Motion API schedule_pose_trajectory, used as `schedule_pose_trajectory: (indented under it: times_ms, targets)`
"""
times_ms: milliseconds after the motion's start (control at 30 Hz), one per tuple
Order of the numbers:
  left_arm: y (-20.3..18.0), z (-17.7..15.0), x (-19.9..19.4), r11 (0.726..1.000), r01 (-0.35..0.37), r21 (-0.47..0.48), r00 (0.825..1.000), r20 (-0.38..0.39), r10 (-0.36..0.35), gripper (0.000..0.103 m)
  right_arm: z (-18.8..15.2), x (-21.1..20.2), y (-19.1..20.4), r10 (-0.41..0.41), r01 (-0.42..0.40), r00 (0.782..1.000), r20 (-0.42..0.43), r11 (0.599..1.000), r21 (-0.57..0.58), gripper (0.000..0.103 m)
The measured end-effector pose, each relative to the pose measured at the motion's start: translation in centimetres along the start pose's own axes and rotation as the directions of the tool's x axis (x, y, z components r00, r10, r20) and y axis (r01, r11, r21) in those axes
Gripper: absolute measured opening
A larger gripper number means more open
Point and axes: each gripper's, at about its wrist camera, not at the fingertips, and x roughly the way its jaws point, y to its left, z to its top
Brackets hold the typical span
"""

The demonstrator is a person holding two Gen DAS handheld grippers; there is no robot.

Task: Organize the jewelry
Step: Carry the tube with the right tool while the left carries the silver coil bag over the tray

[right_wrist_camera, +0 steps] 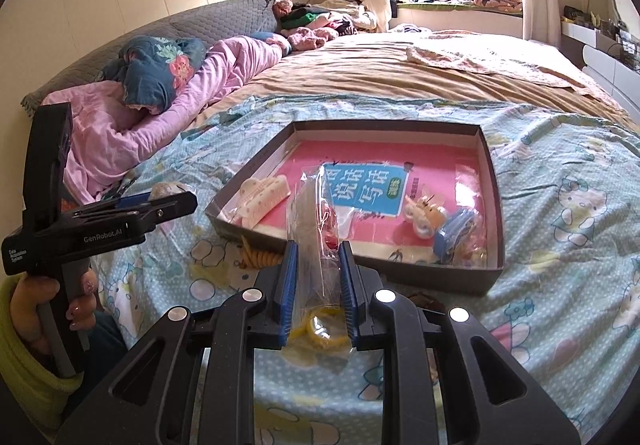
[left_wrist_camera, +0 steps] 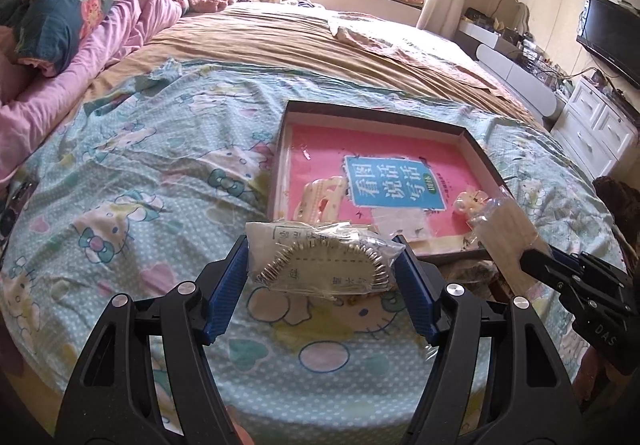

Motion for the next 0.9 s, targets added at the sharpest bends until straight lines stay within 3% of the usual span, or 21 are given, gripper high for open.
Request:
schedule_pose_trajectory:
  times_ms: [900]
  targets:
    - [-4.5,3.9,2.9,0.996,0.027,0.087,1.0,-0.007,-0.027,0.062,4.2,-1.4,-4.0,-0.086,0.082,0.989,0.118,0.996,0.039,0.02]
